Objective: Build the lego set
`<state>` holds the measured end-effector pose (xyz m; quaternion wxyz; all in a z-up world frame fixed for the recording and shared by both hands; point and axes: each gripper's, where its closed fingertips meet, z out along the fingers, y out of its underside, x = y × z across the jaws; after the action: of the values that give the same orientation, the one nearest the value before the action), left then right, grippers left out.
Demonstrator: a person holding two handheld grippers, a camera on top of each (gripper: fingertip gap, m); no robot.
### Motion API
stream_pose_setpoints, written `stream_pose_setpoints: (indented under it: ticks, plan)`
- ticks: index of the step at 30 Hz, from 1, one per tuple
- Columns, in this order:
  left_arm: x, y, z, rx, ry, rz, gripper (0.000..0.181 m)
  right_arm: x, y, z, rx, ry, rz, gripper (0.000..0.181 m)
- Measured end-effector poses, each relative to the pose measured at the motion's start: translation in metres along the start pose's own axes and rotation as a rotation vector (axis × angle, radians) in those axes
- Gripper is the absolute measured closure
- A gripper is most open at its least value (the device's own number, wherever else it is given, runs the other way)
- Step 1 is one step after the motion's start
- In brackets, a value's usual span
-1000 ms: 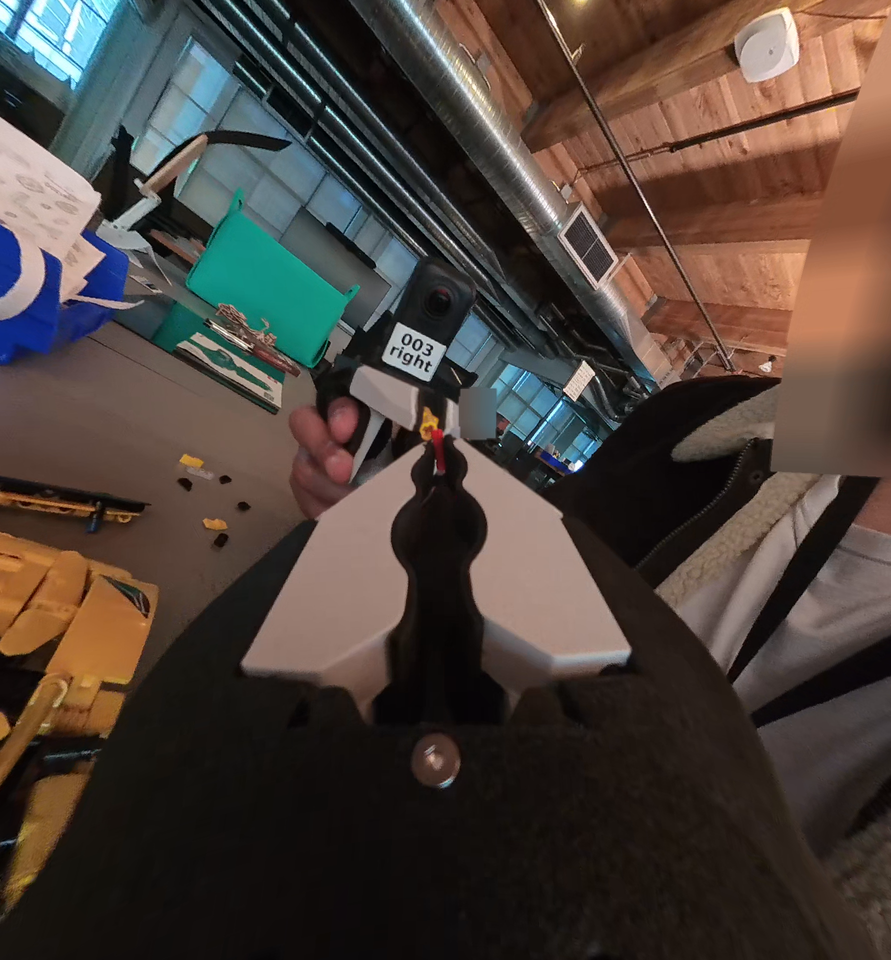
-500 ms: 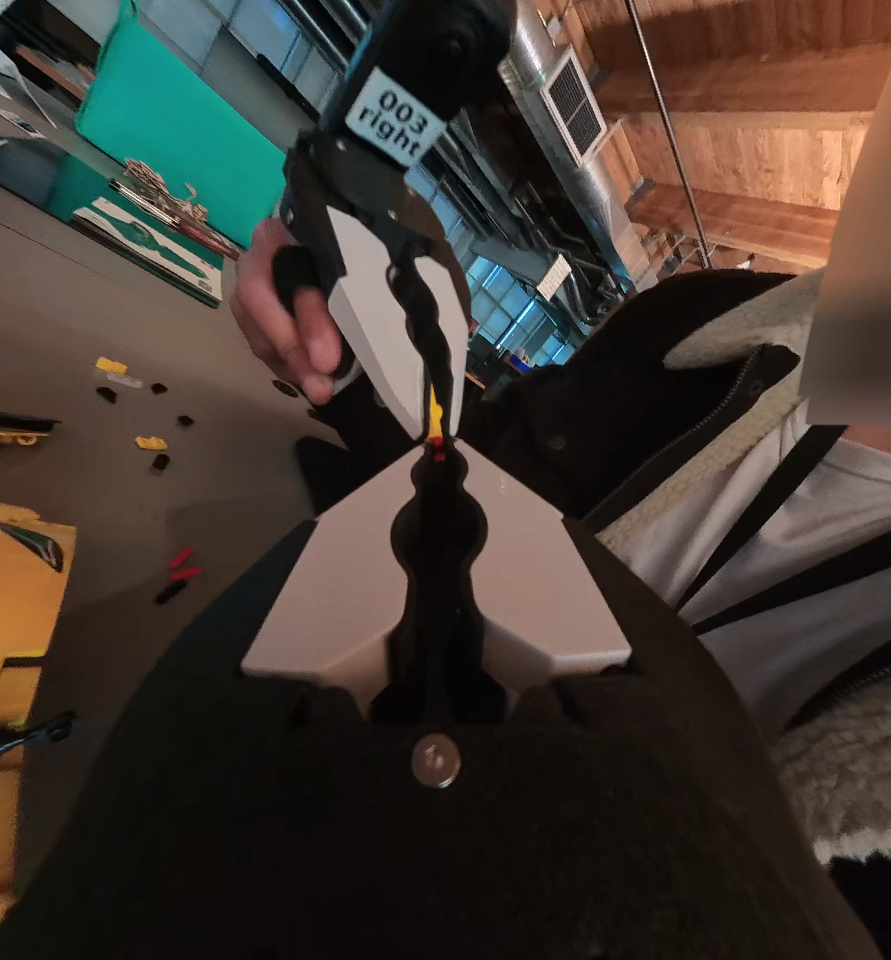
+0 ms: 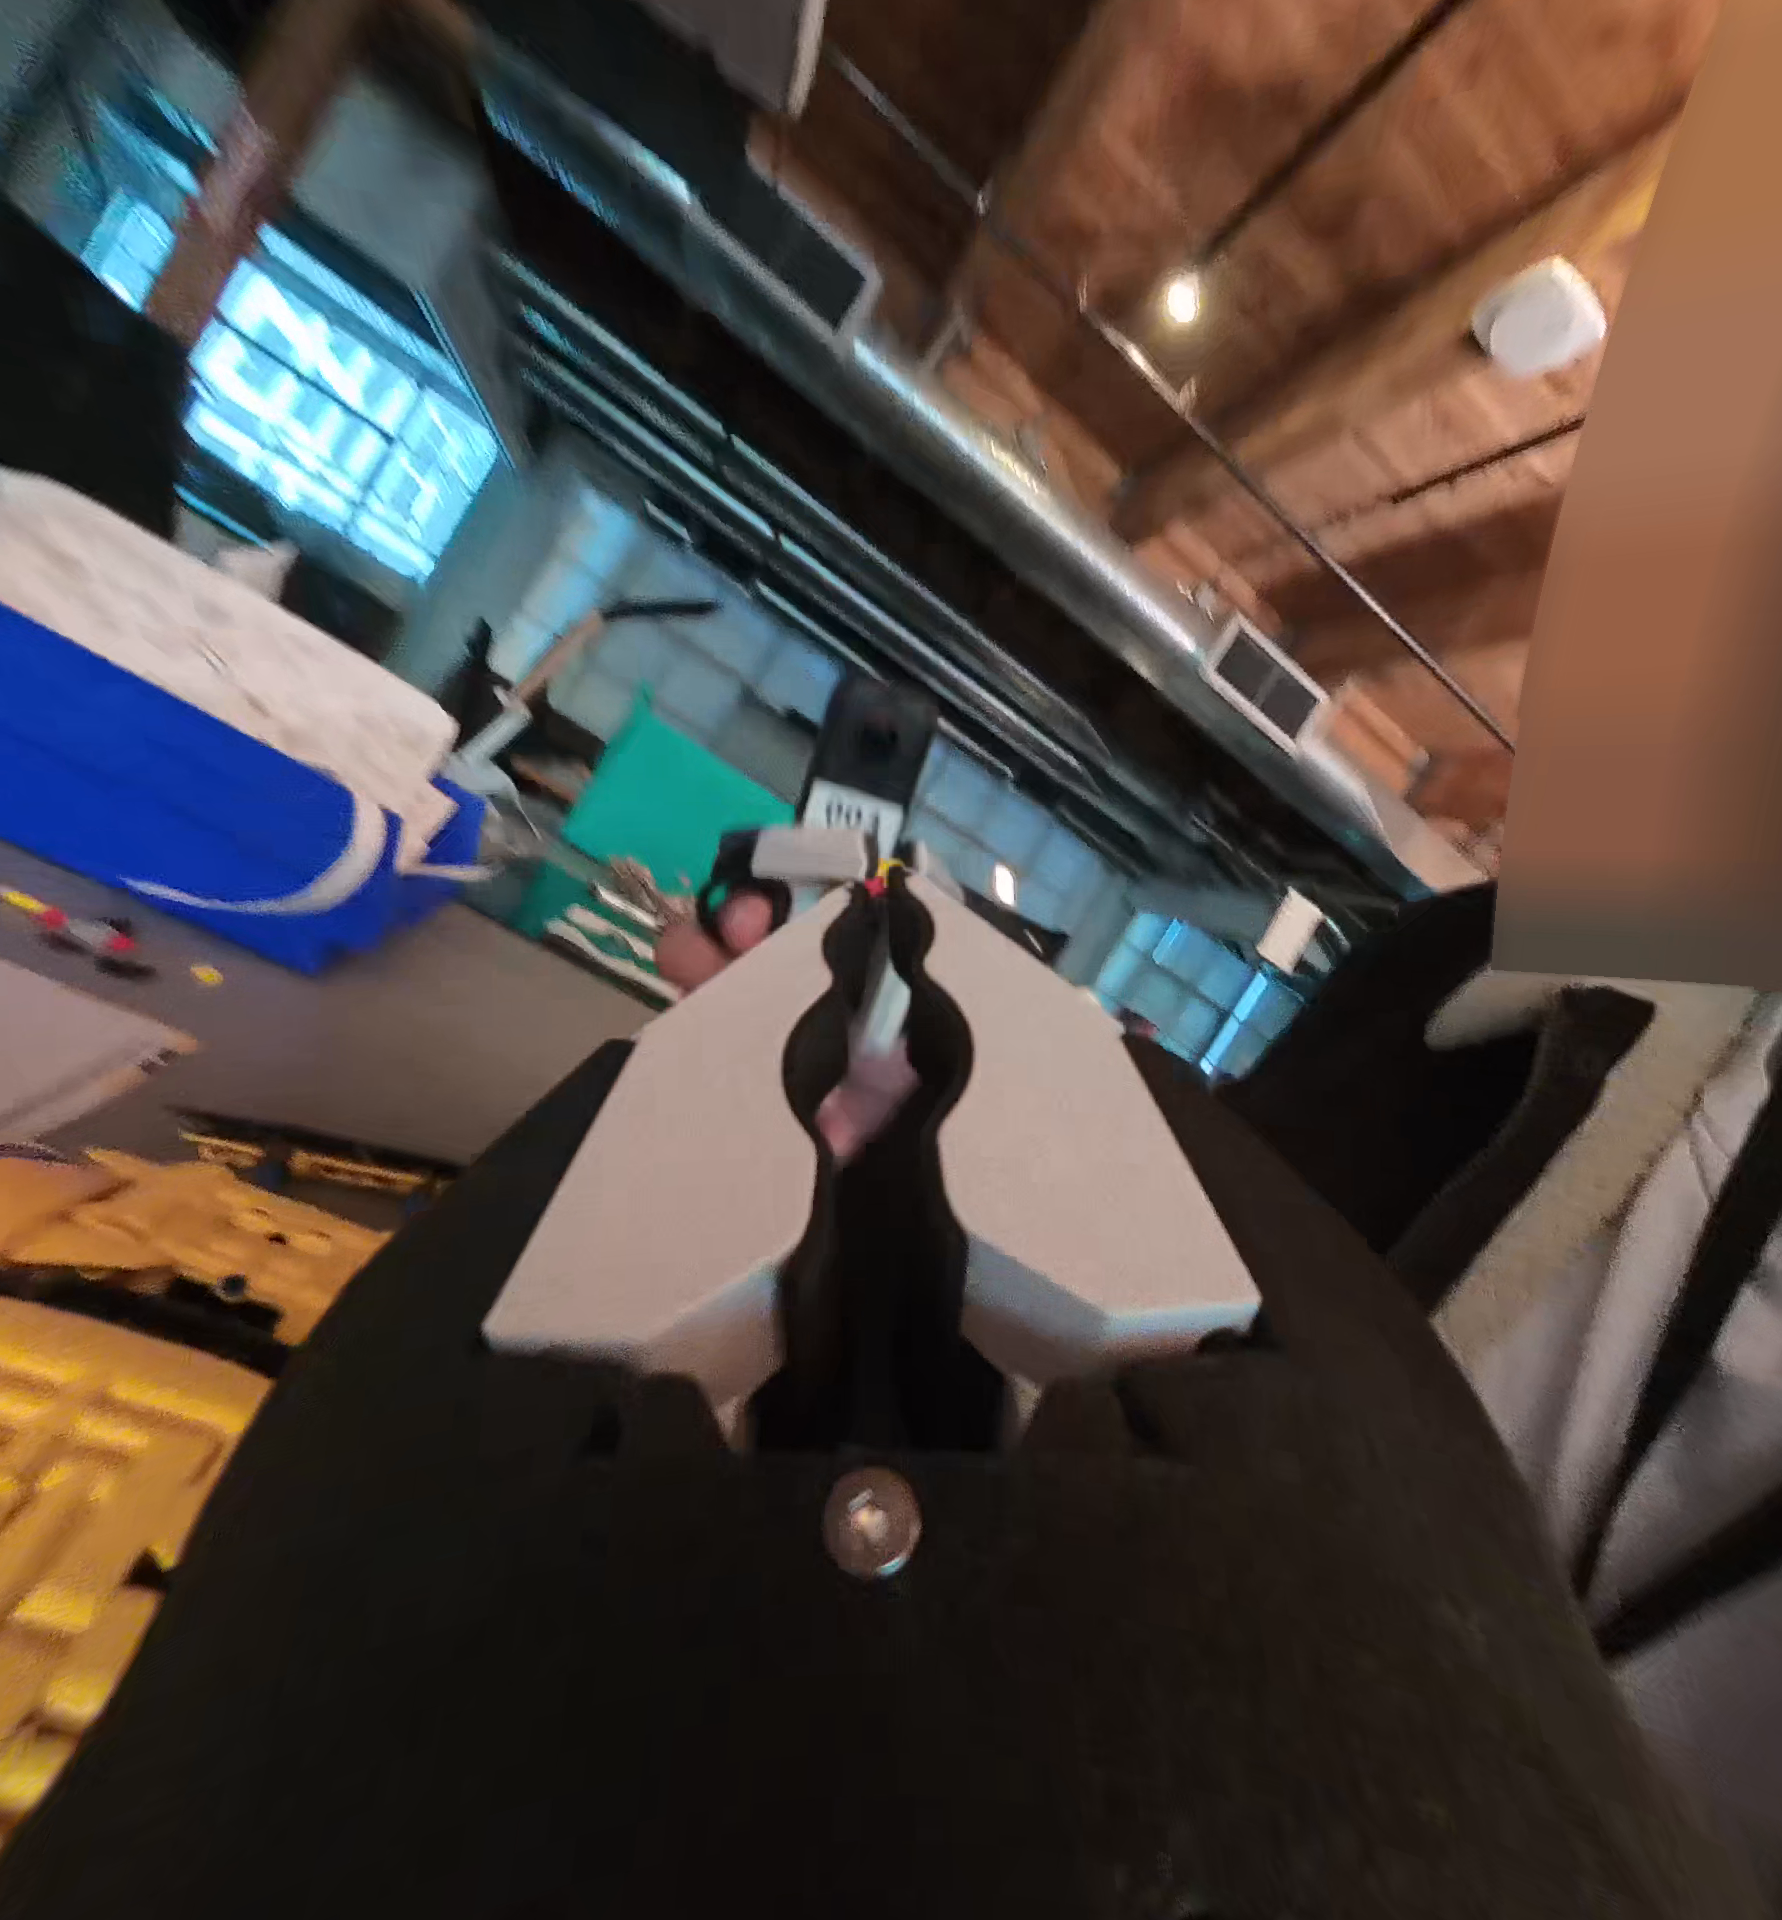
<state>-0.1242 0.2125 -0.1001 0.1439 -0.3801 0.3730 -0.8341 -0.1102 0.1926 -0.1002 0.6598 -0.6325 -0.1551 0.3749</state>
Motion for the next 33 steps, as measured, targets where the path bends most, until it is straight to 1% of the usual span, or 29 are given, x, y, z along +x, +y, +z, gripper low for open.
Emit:
stream_pose_setpoints:
  ticks: [2, 4, 8, 14, 20, 26, 30, 33]
  plan:
    - [-0.004, -0.005, -0.003, 0.025, -0.034, 0.029, 0.178, 0.003, 0.001, 0.009, 0.119, -0.001, 0.140, 0.174]
    - [-0.003, -0.007, -0.004, 0.035, -0.045, 0.053, 0.178, 0.005, 0.001, 0.014, 0.200, -0.024, 0.265, 0.175]
    - [0.000, -0.003, -0.001, 0.002, -0.069, 0.122, 0.178, 0.002, 0.003, 0.022, 0.246, -0.079, 0.365, 0.175]
    - [-0.001, 0.001, 0.000, -0.031, -0.085, 0.144, 0.178, 0.001, 0.003, 0.022, 0.248, -0.101, 0.376, 0.174]
    - [0.000, 0.000, 0.000, -0.021, -0.085, 0.156, 0.179, 0.003, 0.007, 0.023, 0.216, -0.086, 0.368, 0.174]
    - [0.000, 0.000, 0.000, -0.019, -0.084, 0.156, 0.178, 0.007, 0.008, 0.021, 0.219, -0.064, 0.368, 0.175]
    - [0.001, 0.003, 0.001, -0.035, -0.085, 0.168, 0.179, 0.007, 0.009, 0.021, 0.215, -0.072, 0.376, 0.174]
    - [-0.002, 0.005, 0.001, -0.055, -0.113, 0.187, 0.178, 0.009, 0.011, 0.020, 0.208, -0.054, 0.372, 0.174]
